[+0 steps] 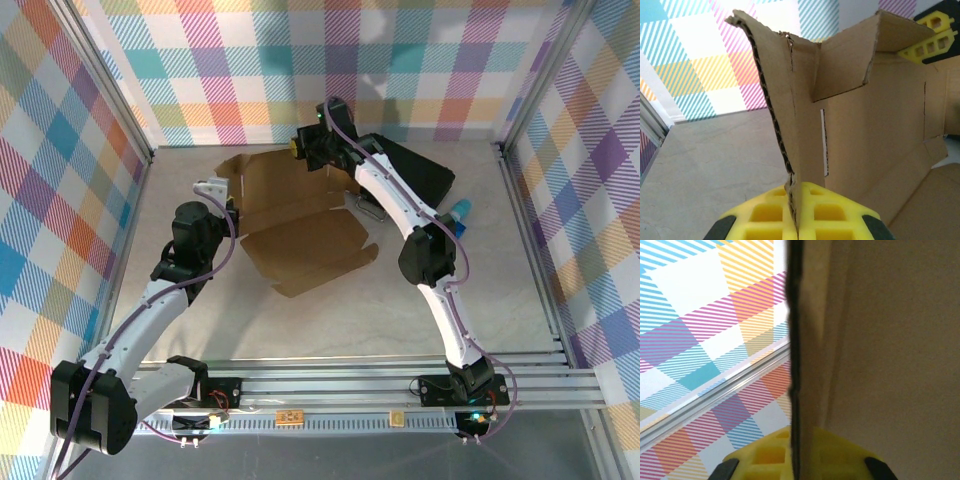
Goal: Fold the paper box
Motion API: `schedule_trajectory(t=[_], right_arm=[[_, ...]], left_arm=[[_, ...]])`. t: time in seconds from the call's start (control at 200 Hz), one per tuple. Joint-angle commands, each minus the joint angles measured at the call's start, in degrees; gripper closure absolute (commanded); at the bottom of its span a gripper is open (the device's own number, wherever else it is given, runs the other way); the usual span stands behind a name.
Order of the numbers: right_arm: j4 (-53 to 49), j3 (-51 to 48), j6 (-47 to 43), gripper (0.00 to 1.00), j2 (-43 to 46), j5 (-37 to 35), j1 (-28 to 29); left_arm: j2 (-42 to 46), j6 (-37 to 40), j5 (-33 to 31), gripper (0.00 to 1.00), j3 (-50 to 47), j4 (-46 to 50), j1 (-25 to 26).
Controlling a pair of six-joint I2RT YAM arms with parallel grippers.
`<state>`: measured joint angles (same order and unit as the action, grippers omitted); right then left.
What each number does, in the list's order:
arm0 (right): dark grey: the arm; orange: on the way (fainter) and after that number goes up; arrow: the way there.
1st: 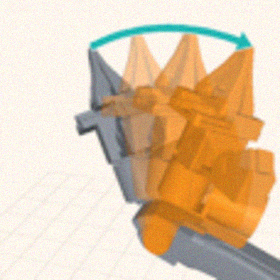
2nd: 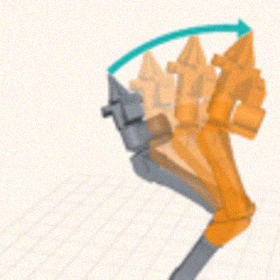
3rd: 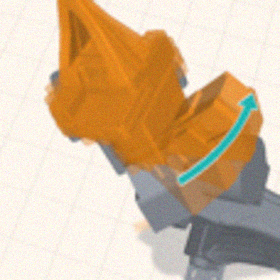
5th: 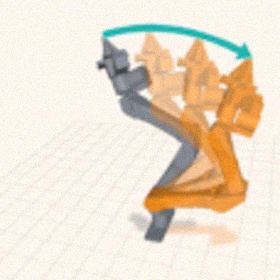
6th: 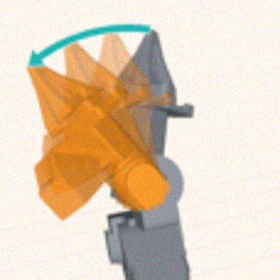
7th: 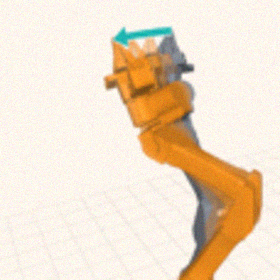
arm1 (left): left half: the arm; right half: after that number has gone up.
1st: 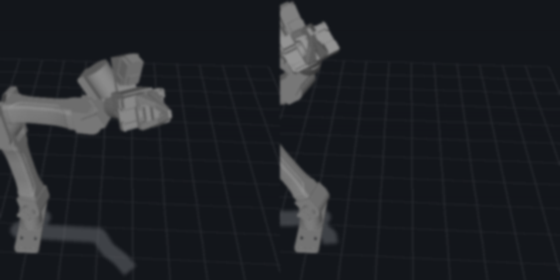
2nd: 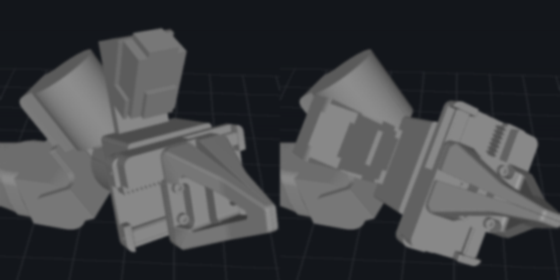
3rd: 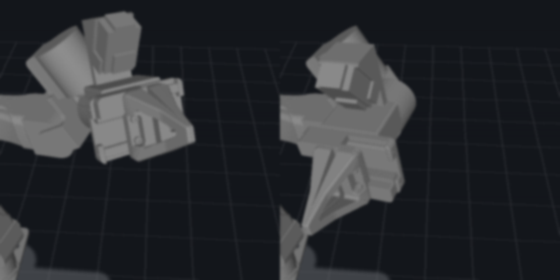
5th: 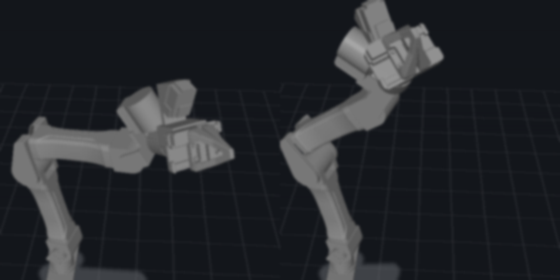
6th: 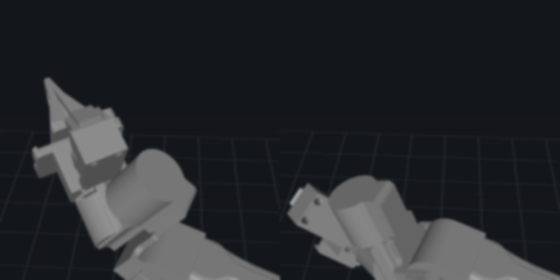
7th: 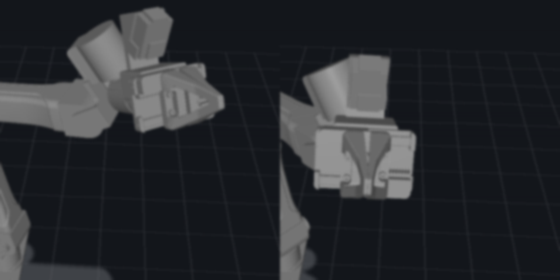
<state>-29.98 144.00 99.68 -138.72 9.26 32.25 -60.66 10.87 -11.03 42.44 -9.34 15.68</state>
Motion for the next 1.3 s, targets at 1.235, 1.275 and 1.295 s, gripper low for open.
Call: schedule_trajectory(t=[1.235, 1.275, 1.295], right_arm=[[1.53, -10.75, 6.94, 1.00, 9.67, -6.80, 2.24], [1.88, -11.24, 7.09, 1.00, 9.91, -6.86, 2.36], [2.00, -11.48, 7.12, 1.00, 10.02, -6.87, 2.37]], left_arm=[[-31.77, -77.08, 21.88, 0.44, 53.14, 40.28, -3.73], [-32.26, -77.47, 22.84, 0.44, 52.85, 39.24, -3.73], [-32.59, -77.76, 23.28, 0.45, 52.76, 38.92, -3.73]])
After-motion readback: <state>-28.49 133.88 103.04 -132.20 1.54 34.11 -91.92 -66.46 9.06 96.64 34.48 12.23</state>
